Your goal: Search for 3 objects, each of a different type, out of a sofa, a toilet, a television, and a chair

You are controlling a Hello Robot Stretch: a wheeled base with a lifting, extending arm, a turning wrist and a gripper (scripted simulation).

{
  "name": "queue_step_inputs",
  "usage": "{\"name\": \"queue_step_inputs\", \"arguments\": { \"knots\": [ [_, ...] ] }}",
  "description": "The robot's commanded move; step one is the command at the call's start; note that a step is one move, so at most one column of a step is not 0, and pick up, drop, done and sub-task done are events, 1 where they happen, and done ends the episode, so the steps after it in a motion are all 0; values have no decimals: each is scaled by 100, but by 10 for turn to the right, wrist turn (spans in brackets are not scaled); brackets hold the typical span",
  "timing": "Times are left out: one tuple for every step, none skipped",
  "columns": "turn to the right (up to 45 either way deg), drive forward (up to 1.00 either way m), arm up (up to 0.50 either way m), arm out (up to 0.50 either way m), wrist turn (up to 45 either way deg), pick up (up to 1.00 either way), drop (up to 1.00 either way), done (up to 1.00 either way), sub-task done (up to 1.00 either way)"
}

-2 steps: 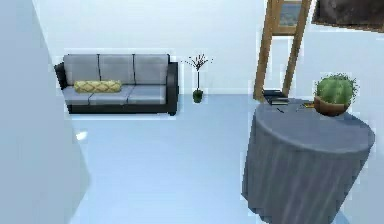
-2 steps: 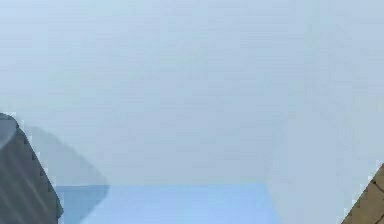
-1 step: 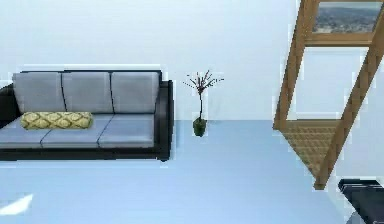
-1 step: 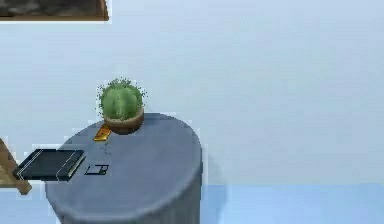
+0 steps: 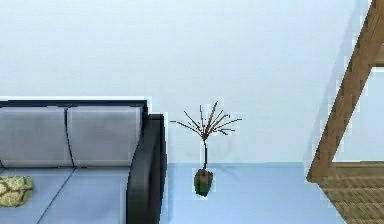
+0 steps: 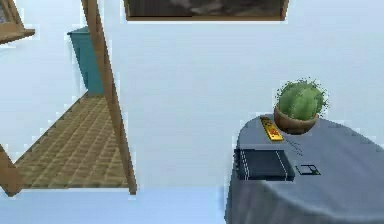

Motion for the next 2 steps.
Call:
{"name": "queue_step_inputs", "arguments": {
  "knots": [
    [-450,0,0,0,0,0,0,0,0],
    [0,0,0,0,0,0,0,100,0]
  ]
}}
